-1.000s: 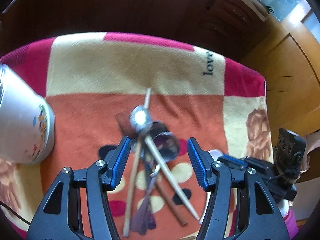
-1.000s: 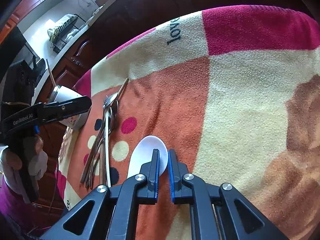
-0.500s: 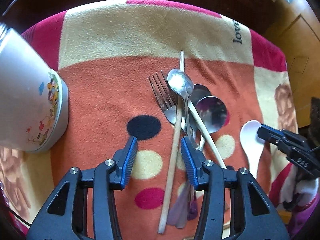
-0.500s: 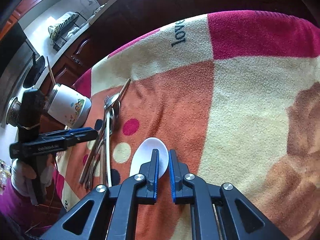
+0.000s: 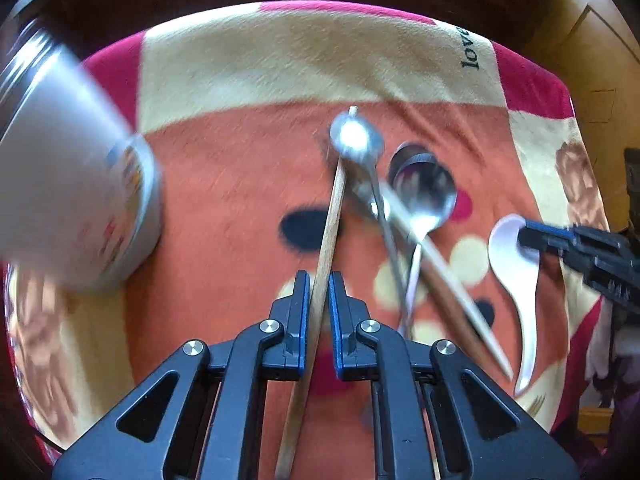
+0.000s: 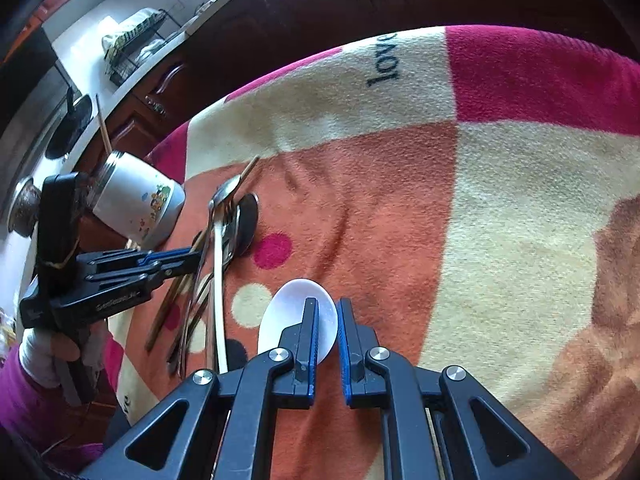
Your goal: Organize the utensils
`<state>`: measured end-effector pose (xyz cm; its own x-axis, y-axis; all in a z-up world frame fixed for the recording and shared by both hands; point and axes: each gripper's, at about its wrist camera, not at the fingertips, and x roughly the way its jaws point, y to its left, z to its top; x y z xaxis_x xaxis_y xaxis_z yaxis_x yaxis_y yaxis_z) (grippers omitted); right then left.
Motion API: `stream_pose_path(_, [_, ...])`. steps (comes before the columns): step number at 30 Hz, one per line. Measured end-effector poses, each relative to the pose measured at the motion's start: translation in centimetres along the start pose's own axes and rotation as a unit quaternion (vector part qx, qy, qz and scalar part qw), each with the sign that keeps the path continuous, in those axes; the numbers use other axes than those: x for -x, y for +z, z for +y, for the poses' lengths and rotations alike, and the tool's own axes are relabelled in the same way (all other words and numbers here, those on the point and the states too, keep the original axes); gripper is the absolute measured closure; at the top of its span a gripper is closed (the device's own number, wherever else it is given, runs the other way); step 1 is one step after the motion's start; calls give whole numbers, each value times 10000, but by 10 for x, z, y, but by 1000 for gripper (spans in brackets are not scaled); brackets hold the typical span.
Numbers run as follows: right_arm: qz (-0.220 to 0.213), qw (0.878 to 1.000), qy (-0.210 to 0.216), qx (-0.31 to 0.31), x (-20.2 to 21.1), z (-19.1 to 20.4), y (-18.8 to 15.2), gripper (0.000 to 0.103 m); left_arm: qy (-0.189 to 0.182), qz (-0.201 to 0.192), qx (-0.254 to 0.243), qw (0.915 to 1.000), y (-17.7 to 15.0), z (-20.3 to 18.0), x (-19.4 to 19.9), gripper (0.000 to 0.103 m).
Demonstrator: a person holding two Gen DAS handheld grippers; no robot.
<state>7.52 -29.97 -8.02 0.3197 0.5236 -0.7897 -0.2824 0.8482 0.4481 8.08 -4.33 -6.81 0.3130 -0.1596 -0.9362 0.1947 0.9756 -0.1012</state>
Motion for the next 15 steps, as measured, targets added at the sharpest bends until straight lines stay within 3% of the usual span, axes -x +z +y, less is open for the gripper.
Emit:
stream_pose_path(5, [9, 9999, 137, 78, 0, 7, -1, 95, -53, 110, 263, 9996, -43, 25, 16, 97])
stream_pose_path(9, [113, 9997, 123, 154, -9, 12, 0, 95, -248, 221, 570, 9978, -57, 40, 27, 96])
stream_pose_path(13, [167, 9997, 162, 67, -14, 12, 3, 95, -153, -62, 715, 9973, -46, 43, 33, 69])
stream_pose_path(15, [200, 9996, 197, 1, -15, 10, 5, 94, -211, -98, 792, 9966, -35, 42, 27, 66])
